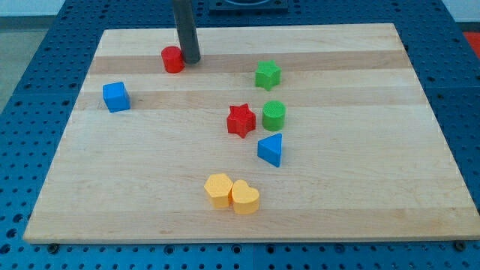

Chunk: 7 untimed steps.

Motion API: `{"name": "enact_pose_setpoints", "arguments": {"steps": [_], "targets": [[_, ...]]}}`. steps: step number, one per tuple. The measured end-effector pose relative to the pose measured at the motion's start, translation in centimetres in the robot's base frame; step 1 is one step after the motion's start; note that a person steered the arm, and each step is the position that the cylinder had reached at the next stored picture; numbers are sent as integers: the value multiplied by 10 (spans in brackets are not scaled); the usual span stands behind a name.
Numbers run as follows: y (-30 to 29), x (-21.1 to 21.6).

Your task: Push the red circle to the top left

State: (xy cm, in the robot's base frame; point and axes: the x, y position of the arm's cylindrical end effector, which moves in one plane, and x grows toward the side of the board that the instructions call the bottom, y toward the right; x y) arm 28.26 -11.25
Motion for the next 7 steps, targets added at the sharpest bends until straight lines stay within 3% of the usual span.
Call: {"name": "enact_pose_setpoints", "arguments": {"steps": [3,5,6,7], "targets": [[-45,0],[-45,51],[-61,55],[-72,16]]}}
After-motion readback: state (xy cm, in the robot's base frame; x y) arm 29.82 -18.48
